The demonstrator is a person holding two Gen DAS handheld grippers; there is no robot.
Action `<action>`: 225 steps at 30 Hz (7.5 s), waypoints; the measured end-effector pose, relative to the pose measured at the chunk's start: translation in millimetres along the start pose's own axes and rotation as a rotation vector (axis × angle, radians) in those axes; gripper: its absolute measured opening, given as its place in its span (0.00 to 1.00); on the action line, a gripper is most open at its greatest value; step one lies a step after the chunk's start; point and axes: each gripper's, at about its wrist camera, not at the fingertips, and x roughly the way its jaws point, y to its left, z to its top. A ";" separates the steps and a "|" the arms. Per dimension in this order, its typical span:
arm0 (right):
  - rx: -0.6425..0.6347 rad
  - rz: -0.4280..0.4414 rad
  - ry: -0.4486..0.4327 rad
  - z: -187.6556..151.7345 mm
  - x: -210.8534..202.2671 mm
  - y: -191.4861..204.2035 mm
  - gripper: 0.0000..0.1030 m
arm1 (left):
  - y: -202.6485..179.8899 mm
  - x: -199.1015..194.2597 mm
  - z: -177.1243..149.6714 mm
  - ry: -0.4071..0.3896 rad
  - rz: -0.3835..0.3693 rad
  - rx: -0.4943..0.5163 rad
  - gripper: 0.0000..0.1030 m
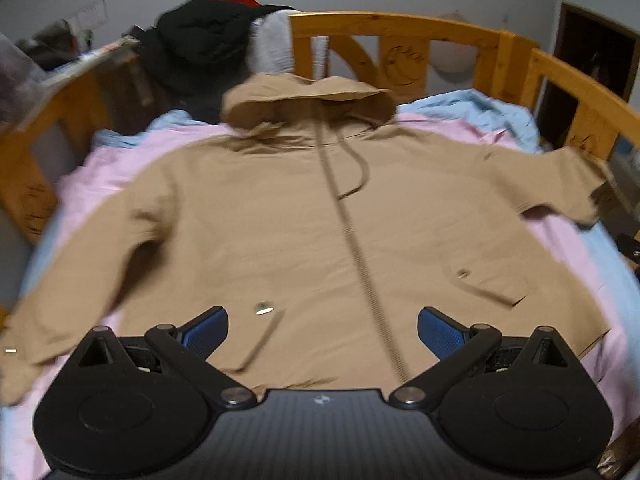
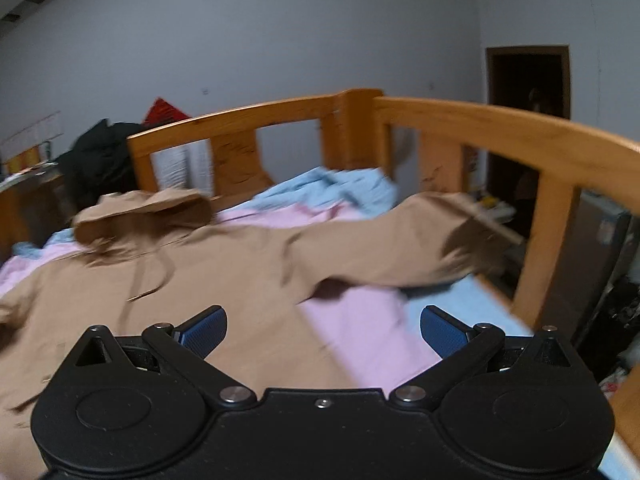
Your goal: Fold large clothes
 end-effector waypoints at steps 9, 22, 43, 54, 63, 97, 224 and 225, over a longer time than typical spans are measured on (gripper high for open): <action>-0.294 -0.235 -0.012 24.9 111.0 -39.9 0.99 | 18.5 63.7 14.6 0.033 -0.078 -0.050 0.99; -0.935 -0.562 0.172 18.0 239.4 -72.8 0.73 | 36.9 128.5 48.8 -0.012 -0.096 0.021 0.99; -0.708 -0.459 0.473 98.2 239.6 -67.7 0.00 | 36.7 161.7 64.8 -0.115 -0.471 0.042 0.99; -0.467 0.149 0.456 213.0 189.5 95.2 0.00 | 59.8 140.9 75.3 -0.123 -0.788 -0.029 0.99; -0.434 0.465 0.486 207.4 195.6 180.6 0.00 | 44.1 164.8 96.5 -0.163 -0.897 -0.048 0.99; -0.329 0.324 0.211 163.1 244.0 109.7 0.76 | 132.9 147.7 41.7 -0.068 -0.284 -0.270 0.00; 0.071 1.074 0.288 307.6 149.8 281.6 0.06 | 116.4 164.2 5.3 -0.306 0.432 0.150 0.50; 0.068 1.074 0.283 309.7 153.2 277.7 0.06 | 115.4 174.6 11.0 -0.307 0.471 0.172 0.48</action>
